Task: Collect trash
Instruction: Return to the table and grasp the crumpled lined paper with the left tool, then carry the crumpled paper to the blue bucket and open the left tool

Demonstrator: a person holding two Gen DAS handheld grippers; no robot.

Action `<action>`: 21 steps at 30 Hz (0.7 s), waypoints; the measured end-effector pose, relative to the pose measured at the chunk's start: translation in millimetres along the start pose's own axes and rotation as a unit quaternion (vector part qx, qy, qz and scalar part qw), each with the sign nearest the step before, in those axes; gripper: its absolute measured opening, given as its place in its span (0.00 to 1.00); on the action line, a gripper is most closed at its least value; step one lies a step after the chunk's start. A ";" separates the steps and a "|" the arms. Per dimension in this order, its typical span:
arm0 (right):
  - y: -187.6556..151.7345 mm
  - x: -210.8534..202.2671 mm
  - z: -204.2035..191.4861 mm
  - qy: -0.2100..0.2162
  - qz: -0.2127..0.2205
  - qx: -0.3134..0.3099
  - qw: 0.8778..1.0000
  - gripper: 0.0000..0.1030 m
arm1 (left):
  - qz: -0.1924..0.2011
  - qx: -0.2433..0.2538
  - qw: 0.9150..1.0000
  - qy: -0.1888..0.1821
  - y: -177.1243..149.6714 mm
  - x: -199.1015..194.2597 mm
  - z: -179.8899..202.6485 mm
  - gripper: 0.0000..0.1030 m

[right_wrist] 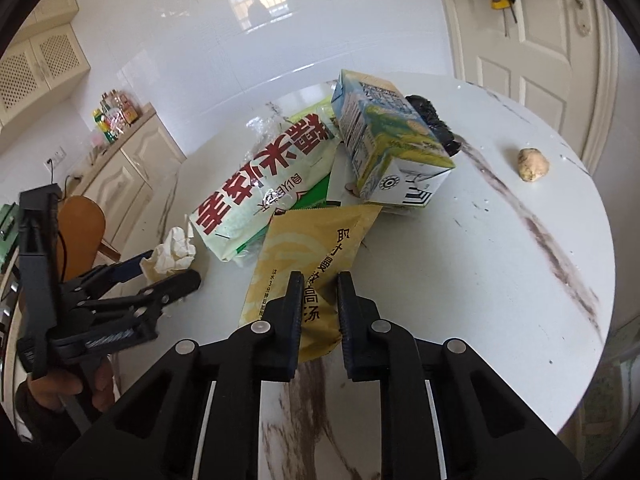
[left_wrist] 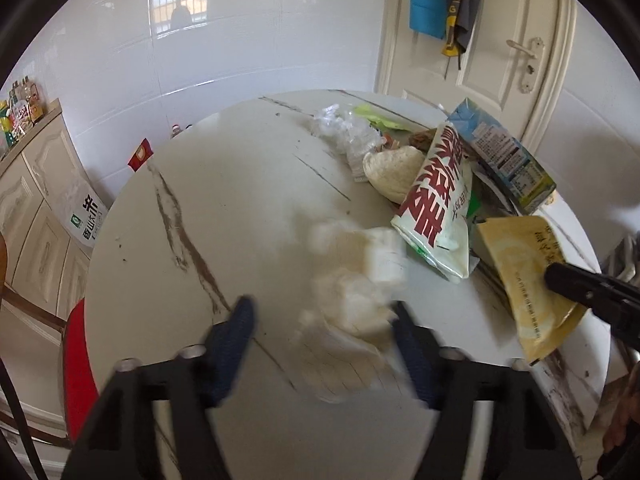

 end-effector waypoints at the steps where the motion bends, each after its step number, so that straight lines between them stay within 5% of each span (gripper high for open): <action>1: -2.0 -4.9 0.4 0.002 0.006 0.000 1.000 0.15 | -0.001 0.003 1.000 0.001 0.8 -0.3 0.2 0.41; 10: -19.2 -35.6 6.0 0.015 0.030 0.010 0.999 0.14 | 0.029 0.014 0.999 -0.037 -7.8 -30.3 20.7 0.39; 21: -52.4 -77.6 32.0 0.008 0.059 0.035 0.998 0.14 | 0.046 0.085 0.993 -0.072 -24.7 -57.7 97.2 0.39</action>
Point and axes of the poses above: each gripper's, at about its wrist camera, not at the fingertips, and x roughly the way its jaws point, z to its right, y to its top, the point moved 4 cm from there along x, roughly the way its jaws point, and after that the axes turned 13 degrees about -z, right-handed, at the moved point
